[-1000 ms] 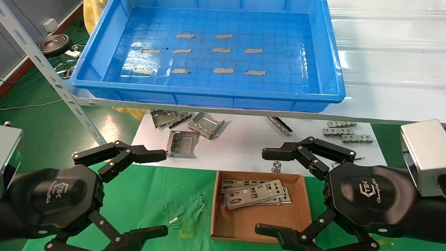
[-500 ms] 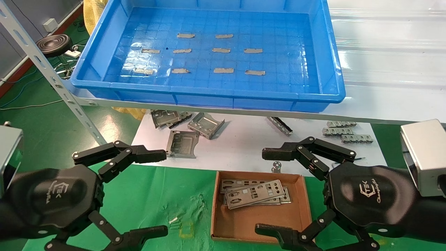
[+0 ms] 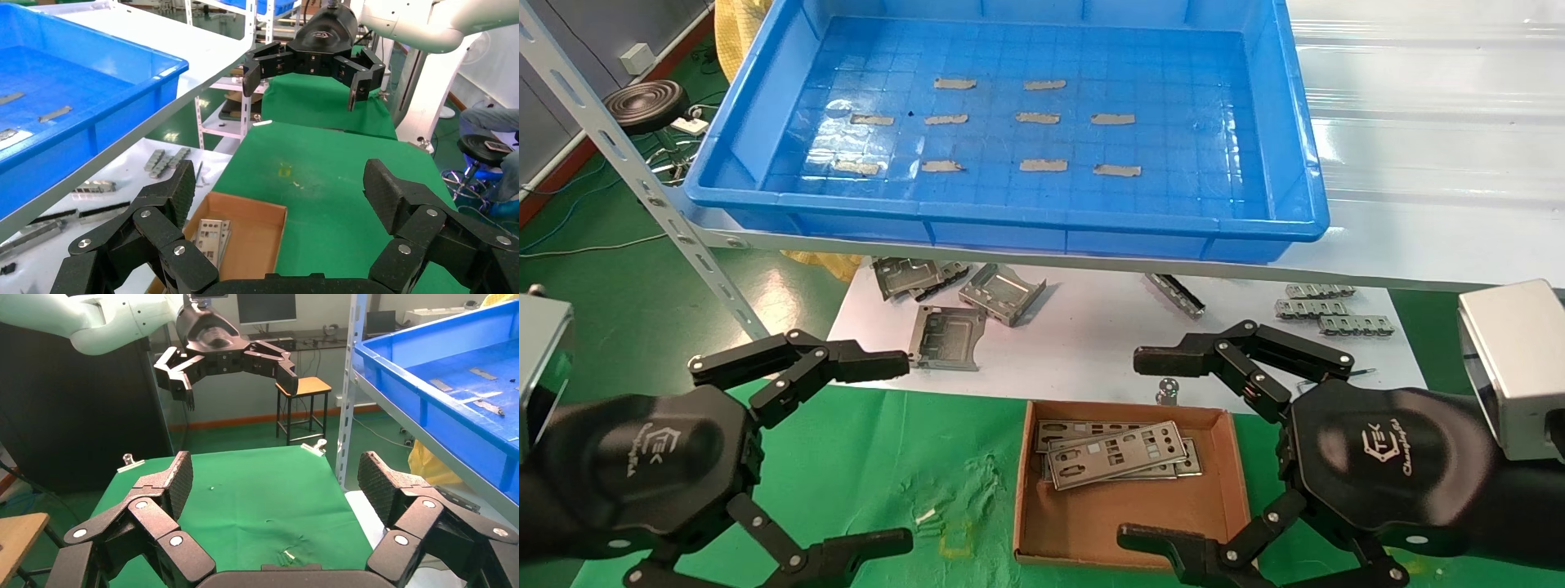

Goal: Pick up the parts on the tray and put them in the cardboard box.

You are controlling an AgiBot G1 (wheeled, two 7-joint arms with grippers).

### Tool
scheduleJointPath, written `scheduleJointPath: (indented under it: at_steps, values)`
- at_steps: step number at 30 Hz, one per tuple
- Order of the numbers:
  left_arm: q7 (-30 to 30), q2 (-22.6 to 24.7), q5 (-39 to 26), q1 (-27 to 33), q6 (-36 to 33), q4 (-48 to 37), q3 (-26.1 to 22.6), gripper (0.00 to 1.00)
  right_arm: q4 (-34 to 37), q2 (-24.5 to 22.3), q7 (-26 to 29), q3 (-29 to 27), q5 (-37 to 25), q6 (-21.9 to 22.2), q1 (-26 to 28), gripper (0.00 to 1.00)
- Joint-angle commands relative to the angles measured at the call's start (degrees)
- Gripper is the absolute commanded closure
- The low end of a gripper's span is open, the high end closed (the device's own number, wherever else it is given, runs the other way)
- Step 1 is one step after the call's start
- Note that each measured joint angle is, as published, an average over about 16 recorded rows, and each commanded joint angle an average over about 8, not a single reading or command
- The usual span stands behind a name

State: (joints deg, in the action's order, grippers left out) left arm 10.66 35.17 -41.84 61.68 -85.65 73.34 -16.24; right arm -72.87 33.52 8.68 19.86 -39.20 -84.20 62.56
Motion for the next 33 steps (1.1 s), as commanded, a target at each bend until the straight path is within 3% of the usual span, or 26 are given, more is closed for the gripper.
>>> scheduleJointPath:
  at_steps: [1, 33]
  values:
    - [0.00, 0.00, 0.00, 0.00, 0.00, 0.00, 0.00, 0.00, 0.00, 0.00, 0.00, 0.00, 0.00, 0.00, 0.00, 0.00]
    - [0.00, 0.00, 0.00, 0.00, 0.00, 0.00, 0.00, 0.00, 0.00, 0.00, 0.00, 0.00, 0.00, 0.00, 0.00, 0.00]
